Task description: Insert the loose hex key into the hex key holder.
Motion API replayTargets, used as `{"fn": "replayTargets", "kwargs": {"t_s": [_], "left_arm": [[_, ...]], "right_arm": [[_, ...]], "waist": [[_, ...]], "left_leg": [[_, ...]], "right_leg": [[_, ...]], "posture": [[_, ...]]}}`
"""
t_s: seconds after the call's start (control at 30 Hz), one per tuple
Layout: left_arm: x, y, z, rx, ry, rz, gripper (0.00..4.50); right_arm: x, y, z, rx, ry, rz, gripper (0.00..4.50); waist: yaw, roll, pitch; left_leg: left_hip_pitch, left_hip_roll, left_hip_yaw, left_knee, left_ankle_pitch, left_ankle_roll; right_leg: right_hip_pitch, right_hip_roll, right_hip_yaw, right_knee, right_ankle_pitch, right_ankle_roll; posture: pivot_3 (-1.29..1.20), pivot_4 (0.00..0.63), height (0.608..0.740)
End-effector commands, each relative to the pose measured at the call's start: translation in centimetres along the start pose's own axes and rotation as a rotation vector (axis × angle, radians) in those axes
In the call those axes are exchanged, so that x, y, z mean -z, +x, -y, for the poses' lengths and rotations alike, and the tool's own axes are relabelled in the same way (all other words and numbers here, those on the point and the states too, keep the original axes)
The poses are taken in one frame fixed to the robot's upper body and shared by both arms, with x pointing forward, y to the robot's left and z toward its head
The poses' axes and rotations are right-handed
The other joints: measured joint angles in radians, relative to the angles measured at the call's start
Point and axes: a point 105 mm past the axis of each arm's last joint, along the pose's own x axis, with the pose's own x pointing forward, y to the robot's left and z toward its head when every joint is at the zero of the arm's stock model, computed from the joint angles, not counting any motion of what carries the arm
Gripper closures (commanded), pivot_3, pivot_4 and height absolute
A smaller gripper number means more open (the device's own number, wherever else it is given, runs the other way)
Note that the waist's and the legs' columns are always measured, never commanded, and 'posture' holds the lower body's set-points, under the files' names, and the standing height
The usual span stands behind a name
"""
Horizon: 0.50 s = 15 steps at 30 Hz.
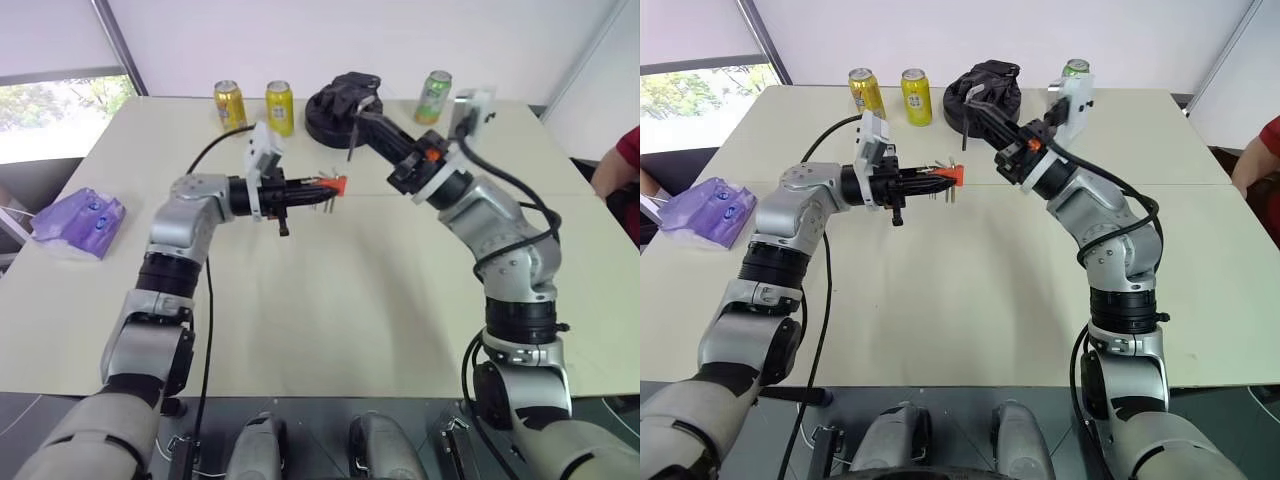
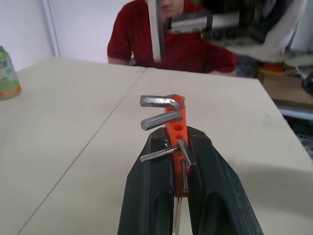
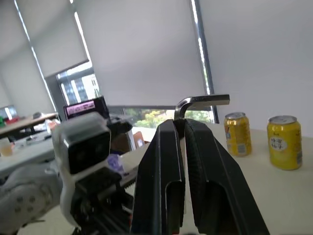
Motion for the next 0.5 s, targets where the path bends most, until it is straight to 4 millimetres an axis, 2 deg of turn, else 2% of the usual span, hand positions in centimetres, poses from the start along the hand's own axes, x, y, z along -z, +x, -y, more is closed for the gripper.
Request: {"fn": "replayTargets", "kwargs": {"t_s": [0.03,0.5], "left_arm": [[-2.85,0.02,0.02,0.008,0.054,0.068,4.5],[-2.86,-0.19,-0.25,-0.008,0.064,0.061,4.5]], "right_arm": [[-1.12,0.13,-0.82,-0.04,-0.063,0.027,4.46],[-0.58,-0.56,-0.35,-0.015,-0.043,0.015,4.46]], "waist": [[0.0,0.0,0.0],[0.0,0.0,0.0]], "left_leg": [[0.0,0.0,0.0,0.0,0.0,0.0],[0.0,0.0,0.0,0.0,0.0,0.0]], "right_leg": [[0.0,0.0,0.0,0.0,0.0,0.0],[0.0,0.0,0.0,0.0,0.0,0.0]], "posture": [[0.0,0.15,0.74],[0.0,0.15,0.74]]}}
